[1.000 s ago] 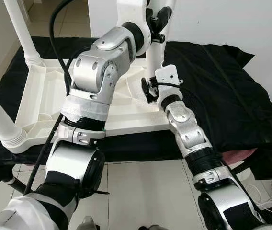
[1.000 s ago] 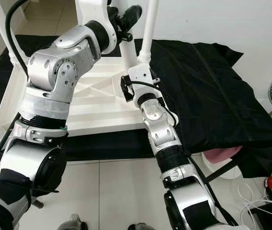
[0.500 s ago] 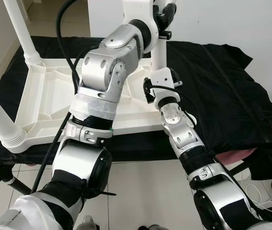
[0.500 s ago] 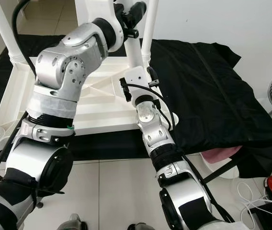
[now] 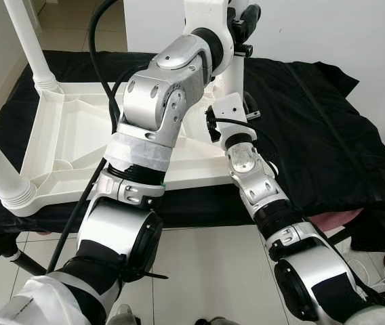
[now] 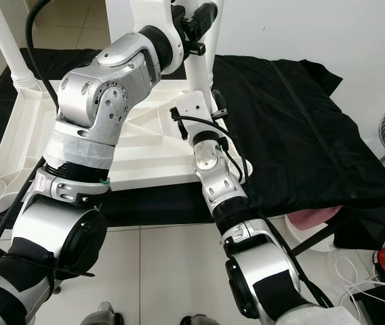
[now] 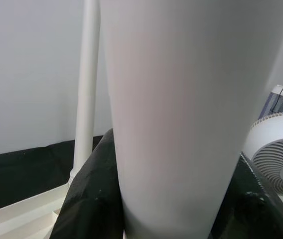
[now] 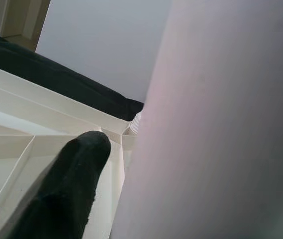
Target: Building children table
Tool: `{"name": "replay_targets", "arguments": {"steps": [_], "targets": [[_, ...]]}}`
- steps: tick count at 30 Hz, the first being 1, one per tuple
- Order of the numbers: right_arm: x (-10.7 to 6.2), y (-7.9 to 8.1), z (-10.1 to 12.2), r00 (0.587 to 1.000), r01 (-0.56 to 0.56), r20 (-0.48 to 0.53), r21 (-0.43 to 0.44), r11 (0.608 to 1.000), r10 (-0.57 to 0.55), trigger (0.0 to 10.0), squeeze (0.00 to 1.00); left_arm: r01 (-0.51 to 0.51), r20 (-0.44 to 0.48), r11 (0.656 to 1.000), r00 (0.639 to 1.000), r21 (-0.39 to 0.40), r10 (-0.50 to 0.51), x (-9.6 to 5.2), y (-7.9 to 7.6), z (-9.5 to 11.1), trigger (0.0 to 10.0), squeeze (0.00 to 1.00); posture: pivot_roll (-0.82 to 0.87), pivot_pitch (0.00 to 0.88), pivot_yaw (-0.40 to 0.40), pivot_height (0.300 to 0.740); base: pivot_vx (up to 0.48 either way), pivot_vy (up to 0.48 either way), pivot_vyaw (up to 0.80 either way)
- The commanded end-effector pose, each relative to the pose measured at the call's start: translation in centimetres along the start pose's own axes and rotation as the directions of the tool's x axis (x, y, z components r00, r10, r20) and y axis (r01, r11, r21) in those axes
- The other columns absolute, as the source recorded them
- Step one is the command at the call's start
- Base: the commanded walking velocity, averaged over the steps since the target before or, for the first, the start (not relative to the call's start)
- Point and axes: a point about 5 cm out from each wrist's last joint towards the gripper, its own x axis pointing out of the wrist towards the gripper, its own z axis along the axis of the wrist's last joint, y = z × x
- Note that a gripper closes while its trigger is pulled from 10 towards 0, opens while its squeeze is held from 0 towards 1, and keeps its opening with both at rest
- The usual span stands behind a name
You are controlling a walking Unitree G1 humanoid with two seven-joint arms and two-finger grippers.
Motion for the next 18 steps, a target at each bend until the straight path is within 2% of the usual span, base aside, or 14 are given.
{"name": "replay_targets", "arguments": {"steps": [1, 3, 4, 12, 16, 17, 18], "targets": [[0.2, -0.3, -0.2, 1.0, 0.016, -0.003, -0.012, 1.0, -0.016, 0.7, 0.0, 0.001, 0.033, 1.0, 0.999, 0.022, -0.001, 0.2, -0.8, 1.0, 10.0, 0.0, 0.07, 0.034, -0.08, 0.74, 0.0, 0.0, 0.0], [0.1, -0.3, -0.2, 1.0, 0.016, -0.003, -0.005, 1.0, -0.016, 0.7, 0.0, 0.001, 0.032, 1.0, 0.999, 0.022, -0.001, 0.2, -0.9, 1.0, 10.0, 0.0, 0.07, 0.035, -0.08, 0.74, 0.0, 0.0, 0.0], [0.1, -0.3, -0.3, 1.0, 0.026, -0.002, -0.008, 1.0, -0.026, 0.0, 0.0, -0.001, 0.03, 1.0, 1.0, 0.023, 0.001, 0.2, -0.9, 0.9, 10.0, 0.0, 0.07, 0.035, -0.079, 0.74, 0.0, 0.0, 0.0], [0.1, -0.4, -0.5, 0.999, 0.047, -0.007, 0.017, 0.999, -0.046, 0.0, 0.0, -0.017, 0.025, 0.999, 1.0, 0.047, 0.015, 0.3, -0.7, 0.9, 10.0, 0.0, 0.07, 0.035, -0.079, 0.74, 0.0, 0.0, 0.0], [0.0, -1.0, -0.5, 0.995, 0.098, 0.007, 0.058, 0.994, -0.098, 0.0, 0.0, -0.029, 0.043, 0.996, 0.999, 0.079, 0.026, 0.3, -0.5, 1.0, 10.0, 0.0, 0.07, 0.034, -0.081, 0.74, 0.0, 0.0, 0.0], [0.0, -1.2, -0.3, 0.994, 0.106, 0.016, 0.068, 0.992, -0.107, 3.2, 0.0, -0.032, 0.049, 0.996, 0.998, 0.087, 0.028, 0.3, -0.5, 1.0, 10.0, 0.0, 0.06, 0.033, -0.079, 0.74, 0.0, 0.0, 0.0], [0.0, -1.3, -0.3, 0.993, 0.112, 0.021, 0.08, 0.99, -0.114, 9.1, 0.0, -0.026, 0.052, 0.997, 0.998, 0.071, 0.022, 0.3, -0.5, 0.9, 10.0, 0.0, 0.06, 0.033, -0.079, 0.74, 0.0, 0.0, 0.0]]}}
